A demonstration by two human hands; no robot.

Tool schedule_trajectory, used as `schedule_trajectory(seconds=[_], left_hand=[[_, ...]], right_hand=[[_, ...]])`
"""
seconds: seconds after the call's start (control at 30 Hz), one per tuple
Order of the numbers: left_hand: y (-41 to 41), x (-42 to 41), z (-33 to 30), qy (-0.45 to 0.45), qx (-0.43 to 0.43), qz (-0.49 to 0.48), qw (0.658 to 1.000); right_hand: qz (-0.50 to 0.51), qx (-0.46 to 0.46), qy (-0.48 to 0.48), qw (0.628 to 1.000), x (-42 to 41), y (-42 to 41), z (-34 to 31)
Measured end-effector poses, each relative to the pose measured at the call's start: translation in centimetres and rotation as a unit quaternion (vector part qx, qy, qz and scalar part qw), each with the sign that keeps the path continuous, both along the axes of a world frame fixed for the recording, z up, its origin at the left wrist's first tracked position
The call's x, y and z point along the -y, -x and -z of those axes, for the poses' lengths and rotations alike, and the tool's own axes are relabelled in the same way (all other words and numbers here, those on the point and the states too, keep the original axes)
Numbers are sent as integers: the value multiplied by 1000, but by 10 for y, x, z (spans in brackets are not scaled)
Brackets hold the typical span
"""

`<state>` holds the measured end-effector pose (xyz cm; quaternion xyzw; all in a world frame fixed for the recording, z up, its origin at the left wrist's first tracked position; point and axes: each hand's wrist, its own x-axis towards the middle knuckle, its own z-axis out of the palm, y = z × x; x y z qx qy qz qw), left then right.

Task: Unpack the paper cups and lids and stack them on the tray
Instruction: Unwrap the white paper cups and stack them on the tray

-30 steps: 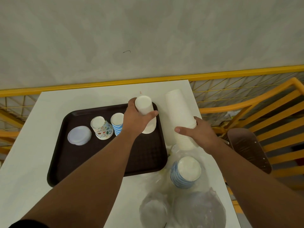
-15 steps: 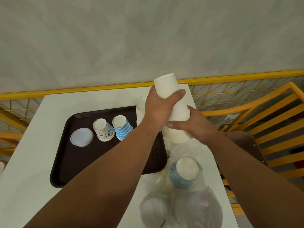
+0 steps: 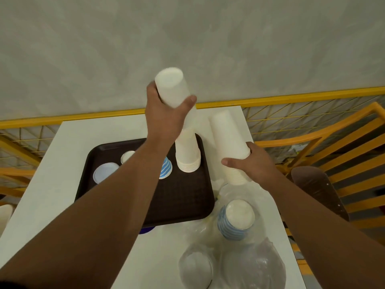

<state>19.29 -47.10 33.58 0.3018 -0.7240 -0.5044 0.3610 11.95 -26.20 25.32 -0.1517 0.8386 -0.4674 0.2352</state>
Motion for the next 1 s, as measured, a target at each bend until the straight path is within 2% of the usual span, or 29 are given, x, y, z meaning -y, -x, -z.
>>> schedule_trajectory(seconds=[0.23, 0.37, 0.5, 0.57, 0.67, 0.73, 0.8, 0.87, 1.0], left_hand=[[-12, -7, 66, 1, 131, 33, 991], [-13, -8, 92, 4, 193, 51, 980], [-14, -8, 97, -15, 218, 63, 974], [-16, -10, 87, -25, 188, 41, 981], [-19, -22, 61, -18, 32, -45, 998], [-16, -37, 41, -43, -39, -24, 998], [-10, -51, 23, -125, -24, 64, 990], [-6, -60, 12, -228, -1, 135, 964], [1, -58, 10, -346, -60, 101, 931]], right_hand=[[20, 123, 115, 986, -7, 0, 11], [32, 157, 153, 975, -9, 0, 15], [32, 171, 182, 968, -9, -1, 13], [24, 171, 187, 967, -8, 1, 9], [1, 160, 190, 969, -4, 2, -3], [-26, 141, 180, 973, 3, 3, -13], [-50, 117, 168, 978, 10, 3, -24], [-65, 93, 157, 981, 16, 1, -35], [-64, 48, 163, 983, 22, -8, -48]])
